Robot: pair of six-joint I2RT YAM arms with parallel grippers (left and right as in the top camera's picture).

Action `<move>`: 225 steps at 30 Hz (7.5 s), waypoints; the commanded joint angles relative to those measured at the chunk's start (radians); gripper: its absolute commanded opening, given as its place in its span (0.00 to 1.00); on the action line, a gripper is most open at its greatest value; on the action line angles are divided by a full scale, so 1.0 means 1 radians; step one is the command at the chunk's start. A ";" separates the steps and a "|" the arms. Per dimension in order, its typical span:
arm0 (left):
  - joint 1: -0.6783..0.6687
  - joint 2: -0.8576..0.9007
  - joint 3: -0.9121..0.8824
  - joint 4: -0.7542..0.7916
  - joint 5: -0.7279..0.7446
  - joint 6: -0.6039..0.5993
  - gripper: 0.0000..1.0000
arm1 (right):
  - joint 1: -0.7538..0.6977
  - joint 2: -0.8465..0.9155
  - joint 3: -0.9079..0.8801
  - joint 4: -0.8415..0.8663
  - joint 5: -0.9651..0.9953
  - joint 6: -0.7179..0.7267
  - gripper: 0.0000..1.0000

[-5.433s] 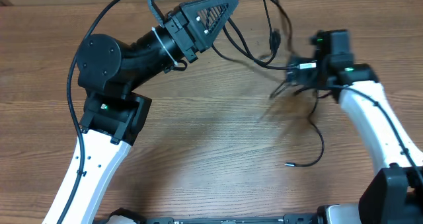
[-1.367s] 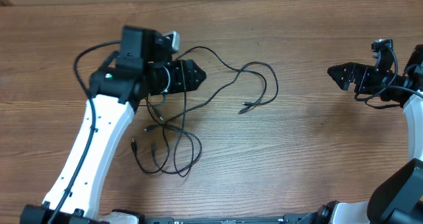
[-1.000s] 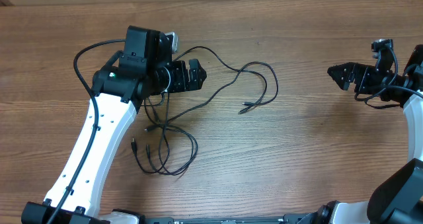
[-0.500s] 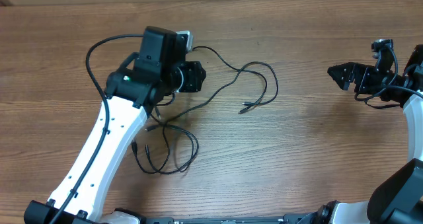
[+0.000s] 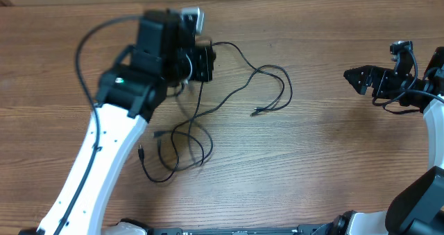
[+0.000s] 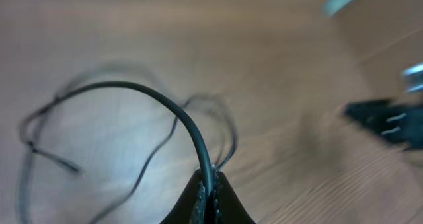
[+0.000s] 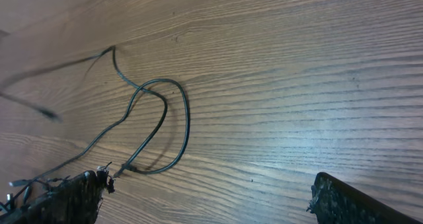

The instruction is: Untangle cables

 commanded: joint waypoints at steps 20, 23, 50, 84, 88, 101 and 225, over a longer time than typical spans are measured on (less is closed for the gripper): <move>-0.008 -0.079 0.688 0.047 -0.124 -0.004 0.04 | -0.002 0.002 -0.007 -0.006 -0.013 0.057 1.00; -0.008 -0.079 0.700 0.082 -0.177 -0.004 0.04 | -0.002 0.002 -0.007 -0.013 -0.015 0.056 1.00; -0.008 -0.070 0.700 0.363 -0.134 -0.060 0.04 | 0.429 0.002 -0.007 0.050 -0.526 0.050 1.00; -0.030 0.219 0.700 0.032 0.000 -0.147 0.04 | 0.666 0.001 -0.004 1.185 -0.652 0.782 1.00; -0.071 0.218 0.700 0.030 0.006 -0.144 0.04 | 0.666 0.001 -0.004 1.187 -0.563 0.782 1.00; -0.139 0.219 0.700 -0.010 -0.036 -0.117 0.04 | 0.667 0.001 -0.004 1.381 -0.538 0.813 0.96; -0.138 0.356 0.699 -0.577 -0.220 -0.120 1.00 | -0.292 0.207 -0.005 0.968 0.640 0.745 0.04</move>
